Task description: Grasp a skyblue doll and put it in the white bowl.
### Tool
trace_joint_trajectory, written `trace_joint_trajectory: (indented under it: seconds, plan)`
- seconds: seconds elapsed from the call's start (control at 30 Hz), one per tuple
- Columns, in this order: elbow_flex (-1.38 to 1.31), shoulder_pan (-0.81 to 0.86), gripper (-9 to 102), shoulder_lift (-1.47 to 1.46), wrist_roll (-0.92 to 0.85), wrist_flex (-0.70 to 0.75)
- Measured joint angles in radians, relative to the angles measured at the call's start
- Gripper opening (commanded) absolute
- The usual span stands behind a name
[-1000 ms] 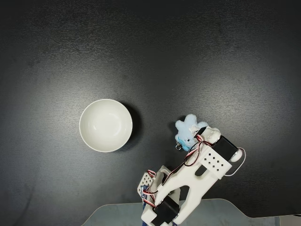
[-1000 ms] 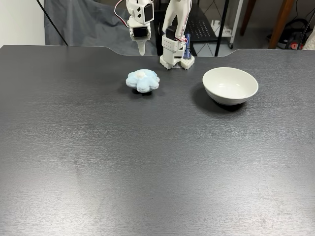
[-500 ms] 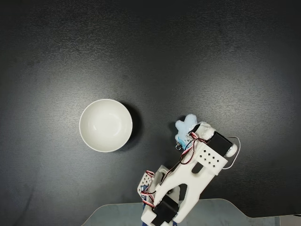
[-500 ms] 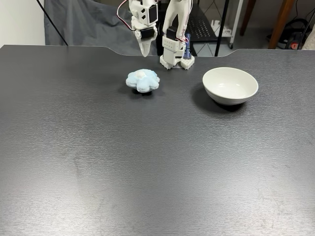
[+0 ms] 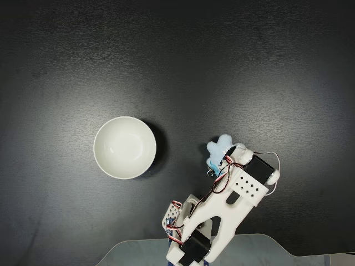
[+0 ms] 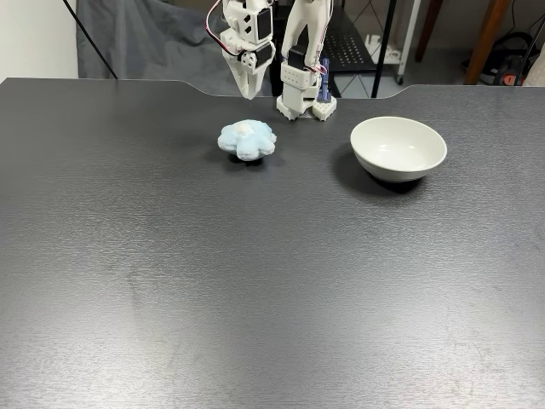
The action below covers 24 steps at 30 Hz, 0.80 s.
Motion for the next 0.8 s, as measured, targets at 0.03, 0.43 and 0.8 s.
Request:
trace_joint_trajectory:
  seconds: [0.03,0.43,0.8]
  plan:
    - [0.0,0.0,24,0.0,0.0,0.0]
    - [0.0,0.0,45,0.037,0.0,0.0]
    - [0.0,0.0,45,0.04,0.0,-0.094]
